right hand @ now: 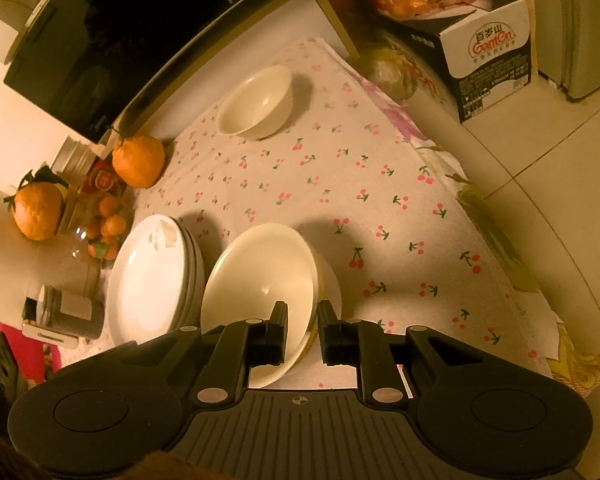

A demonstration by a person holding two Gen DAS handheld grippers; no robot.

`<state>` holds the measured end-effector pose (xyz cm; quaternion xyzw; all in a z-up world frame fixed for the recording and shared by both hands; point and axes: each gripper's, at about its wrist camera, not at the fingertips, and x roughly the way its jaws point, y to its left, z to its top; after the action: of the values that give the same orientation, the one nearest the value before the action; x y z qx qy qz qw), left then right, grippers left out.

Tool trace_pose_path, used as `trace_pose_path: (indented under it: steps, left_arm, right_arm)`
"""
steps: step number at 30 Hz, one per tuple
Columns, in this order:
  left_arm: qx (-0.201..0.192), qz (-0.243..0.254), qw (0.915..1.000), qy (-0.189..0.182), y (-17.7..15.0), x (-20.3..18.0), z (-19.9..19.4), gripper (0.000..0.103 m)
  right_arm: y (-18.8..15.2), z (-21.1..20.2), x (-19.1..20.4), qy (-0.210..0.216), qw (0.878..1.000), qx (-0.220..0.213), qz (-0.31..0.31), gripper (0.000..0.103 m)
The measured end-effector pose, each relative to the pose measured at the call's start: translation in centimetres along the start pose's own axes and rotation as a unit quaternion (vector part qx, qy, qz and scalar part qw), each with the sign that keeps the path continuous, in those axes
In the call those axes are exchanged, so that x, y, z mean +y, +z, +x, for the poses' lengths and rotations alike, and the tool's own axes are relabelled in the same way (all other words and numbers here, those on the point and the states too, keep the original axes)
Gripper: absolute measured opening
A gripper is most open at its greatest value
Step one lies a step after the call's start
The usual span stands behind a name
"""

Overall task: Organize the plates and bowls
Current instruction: 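Lower the stacked bowls onto the tablecloth and open both grippers, then move both grippers to the small white bowl by the microwave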

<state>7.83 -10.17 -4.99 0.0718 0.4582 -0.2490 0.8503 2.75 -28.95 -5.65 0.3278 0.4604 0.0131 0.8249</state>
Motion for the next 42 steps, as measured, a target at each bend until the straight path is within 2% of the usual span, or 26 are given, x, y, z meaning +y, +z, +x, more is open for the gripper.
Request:
trace_pose_path:
  steps: [4, 6, 9, 12, 15, 19, 26, 30, 35, 42]
  left_arm:
    - [-0.001, -0.003, 1.0000, -0.002, 0.0, 0.0, -0.1, 0.018]
    - [-0.001, -0.005, 1.0000, -0.005, 0.0, 0.1, -0.1, 0.024]
    - [-0.005, -0.008, 0.9999, -0.007, 0.0, 0.0, -0.3, 0.027]
    - [-0.009, -0.008, 0.9999, -0.011, 0.0, -0.1, -0.4, 0.034]
    - [-0.014, -0.008, 0.9998, -0.014, 0.1, -0.2, -0.7, 0.043]
    - [-0.023, -0.008, 0.9995, -0.019, 0.4, -0.2, -1.0, 0.062]
    - [-0.035, -0.017, 0.9991, -0.019, 1.0, 0.0, -1.4, 0.086]
    - [-0.040, -0.027, 0.9987, -0.014, 1.9, 0.6, -1.6, 0.090]
    - [-0.053, -0.041, 0.9977, -0.008, 3.9, 1.9, -2.0, 0.096]
    - [-0.047, -0.058, 0.9972, 0.007, 7.4, 4.1, -1.2, 0.099]
  right_arm:
    - [0.1, -0.1, -0.2, 0.000, 1.000, -0.001, 0.003, 0.019]
    - [0.1, -0.2, -0.2, 0.001, 1.000, -0.001, 0.005, 0.026]
    - [0.2, -0.2, -0.3, 0.007, 1.000, -0.001, 0.009, 0.028]
    - [0.3, -0.3, -0.4, 0.011, 1.000, -0.002, 0.015, 0.039]
    - [0.5, -0.5, -0.5, 0.015, 1.000, -0.006, 0.020, 0.047]
    - [0.7, -0.8, -0.9, 0.024, 0.999, -0.011, 0.032, 0.060]
    - [1.5, -1.0, -1.2, 0.038, 0.998, -0.015, 0.046, 0.073]
    - [2.5, -0.8, -1.1, 0.037, 0.998, -0.015, 0.048, 0.079]
    - [4.2, 0.1, -1.0, 0.054, 0.996, -0.002, 0.074, 0.081]
    - [7.4, 1.7, -0.2, 0.075, 0.992, 0.002, 0.102, 0.083]
